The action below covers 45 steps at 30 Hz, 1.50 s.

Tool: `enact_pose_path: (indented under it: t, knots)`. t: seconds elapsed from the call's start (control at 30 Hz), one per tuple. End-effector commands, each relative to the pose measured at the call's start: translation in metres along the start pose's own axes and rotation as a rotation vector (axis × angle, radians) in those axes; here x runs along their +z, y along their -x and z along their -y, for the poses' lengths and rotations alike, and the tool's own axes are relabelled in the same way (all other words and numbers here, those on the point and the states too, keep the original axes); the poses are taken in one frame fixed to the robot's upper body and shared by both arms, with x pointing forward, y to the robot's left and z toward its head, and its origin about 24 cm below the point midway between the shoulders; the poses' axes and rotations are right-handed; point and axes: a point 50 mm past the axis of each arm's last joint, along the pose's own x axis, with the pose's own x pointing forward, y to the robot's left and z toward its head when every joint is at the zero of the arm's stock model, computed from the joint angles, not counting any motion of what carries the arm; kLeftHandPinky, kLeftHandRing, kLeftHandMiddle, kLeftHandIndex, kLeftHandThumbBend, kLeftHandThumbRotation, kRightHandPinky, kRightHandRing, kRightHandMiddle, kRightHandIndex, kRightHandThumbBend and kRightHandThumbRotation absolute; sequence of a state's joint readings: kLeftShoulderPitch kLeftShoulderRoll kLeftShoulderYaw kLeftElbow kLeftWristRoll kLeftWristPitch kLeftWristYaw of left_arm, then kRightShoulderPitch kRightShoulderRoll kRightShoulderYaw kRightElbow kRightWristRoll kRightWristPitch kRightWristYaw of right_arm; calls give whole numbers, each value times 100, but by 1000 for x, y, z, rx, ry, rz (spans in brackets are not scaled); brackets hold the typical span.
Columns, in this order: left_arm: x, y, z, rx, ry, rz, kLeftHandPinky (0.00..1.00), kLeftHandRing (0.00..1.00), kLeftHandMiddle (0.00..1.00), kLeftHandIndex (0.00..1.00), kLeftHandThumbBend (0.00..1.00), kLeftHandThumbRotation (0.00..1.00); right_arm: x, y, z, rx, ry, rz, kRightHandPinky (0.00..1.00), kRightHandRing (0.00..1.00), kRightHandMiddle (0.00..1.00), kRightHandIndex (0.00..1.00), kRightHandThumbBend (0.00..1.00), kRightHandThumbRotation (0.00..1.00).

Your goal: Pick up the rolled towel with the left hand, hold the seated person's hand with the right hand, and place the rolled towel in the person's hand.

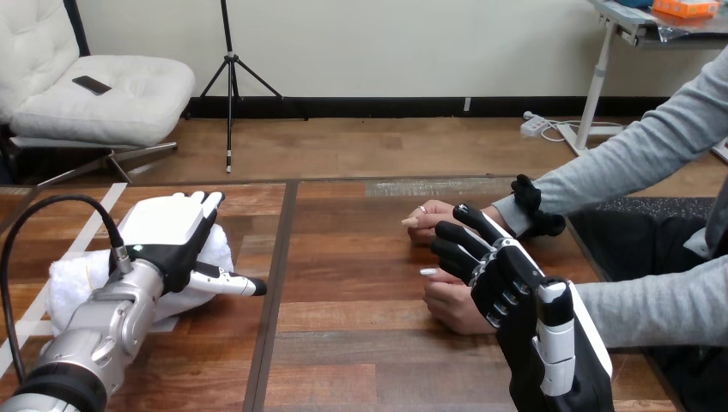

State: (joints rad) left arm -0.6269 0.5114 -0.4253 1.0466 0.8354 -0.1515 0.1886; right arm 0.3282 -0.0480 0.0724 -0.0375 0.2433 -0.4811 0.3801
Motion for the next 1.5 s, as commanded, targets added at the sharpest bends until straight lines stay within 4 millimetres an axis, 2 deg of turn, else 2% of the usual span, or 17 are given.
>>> enact_pose_path:
  t: [0.0, 0.53, 1.07, 1.47]
  knots:
    - [-1, -10, -36, 110, -40, -3, 96, 100, 100, 100, 100, 75, 15, -14, 0, 11, 13, 105, 89, 85, 86, 88, 90, 100]
    - [-8, -11, -38, 148, -54, -78, 99, 100, 100, 100, 100, 77, 14, -12, 0, 10, 18, 99, 89, 86, 86, 88, 90, 100]
    - [-14, -11, -43, 136, -20, -124, 98, 100, 100, 100, 100, 73, 16, -11, -2, 7, 14, 106, 88, 86, 85, 87, 90, 100]
    - [-17, -10, -42, 109, -26, -131, 100, 100, 100, 100, 100, 79, 16, -8, -1, -1, 17, 104, 87, 86, 85, 87, 90, 100]
